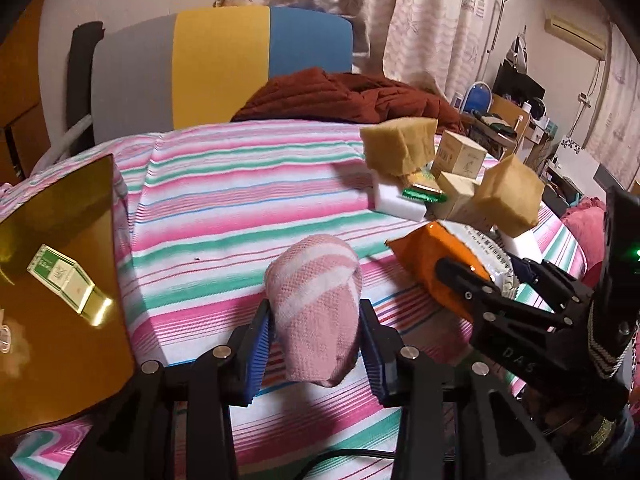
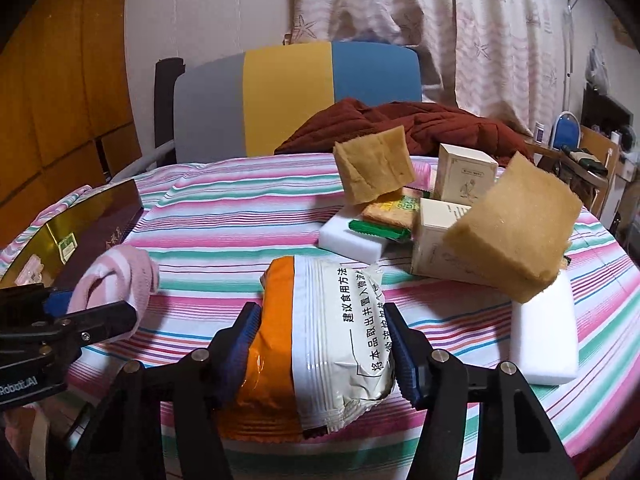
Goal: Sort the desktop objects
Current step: 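Lift the snack bag with the right gripper while the left gripper carries the sock toward the tray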
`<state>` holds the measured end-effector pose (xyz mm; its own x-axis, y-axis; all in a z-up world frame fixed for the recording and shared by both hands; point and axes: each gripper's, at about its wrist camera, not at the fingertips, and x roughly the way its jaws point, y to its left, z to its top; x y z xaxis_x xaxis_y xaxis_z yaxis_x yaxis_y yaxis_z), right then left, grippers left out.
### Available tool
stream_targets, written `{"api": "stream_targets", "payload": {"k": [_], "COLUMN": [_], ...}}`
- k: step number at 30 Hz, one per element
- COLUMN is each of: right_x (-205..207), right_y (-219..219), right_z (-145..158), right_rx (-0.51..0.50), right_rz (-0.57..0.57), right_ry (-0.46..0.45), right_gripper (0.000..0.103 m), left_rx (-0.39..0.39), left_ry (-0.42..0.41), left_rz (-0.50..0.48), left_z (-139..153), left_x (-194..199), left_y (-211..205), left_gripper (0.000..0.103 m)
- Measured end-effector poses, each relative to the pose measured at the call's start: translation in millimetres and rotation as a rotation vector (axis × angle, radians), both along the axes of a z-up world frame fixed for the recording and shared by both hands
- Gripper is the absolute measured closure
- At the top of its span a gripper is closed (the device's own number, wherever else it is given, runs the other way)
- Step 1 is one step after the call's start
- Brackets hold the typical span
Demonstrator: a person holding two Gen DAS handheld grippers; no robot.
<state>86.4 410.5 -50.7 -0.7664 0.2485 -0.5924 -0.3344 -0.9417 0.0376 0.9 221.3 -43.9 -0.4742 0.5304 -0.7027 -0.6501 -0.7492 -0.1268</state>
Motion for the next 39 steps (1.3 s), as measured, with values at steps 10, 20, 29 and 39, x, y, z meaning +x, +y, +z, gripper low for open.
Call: {"api": "stream_targets", "payload": {"k": [10,20,29,39], "right_x": [-12,-46,-16,34], "right_y": [-19,-49,-24,-27], "right_z": [16,34,12,-5], "right_rx": [0.016,0.08,-0.062,-0.096], "right_rz": [0.043,0.119,0.144,0.2], "right_ry": [0.037,0.04,0.085,0.048], "right_gripper": [0.045,0.079,0.032,0.012], "left_rx": [0.023,0.043,0.057,0.069], "left_ry": [0.069,0.075,0.061,0.064], "left_rz": [0.1,0.204,0.159,0.14], "left_z": [20,27,22,25], "left_x": [0,-17,-11,-7], "left_y": [-24,-59,-55,-54], "left_gripper": [0.062,0.062,0.061,0.061]}}
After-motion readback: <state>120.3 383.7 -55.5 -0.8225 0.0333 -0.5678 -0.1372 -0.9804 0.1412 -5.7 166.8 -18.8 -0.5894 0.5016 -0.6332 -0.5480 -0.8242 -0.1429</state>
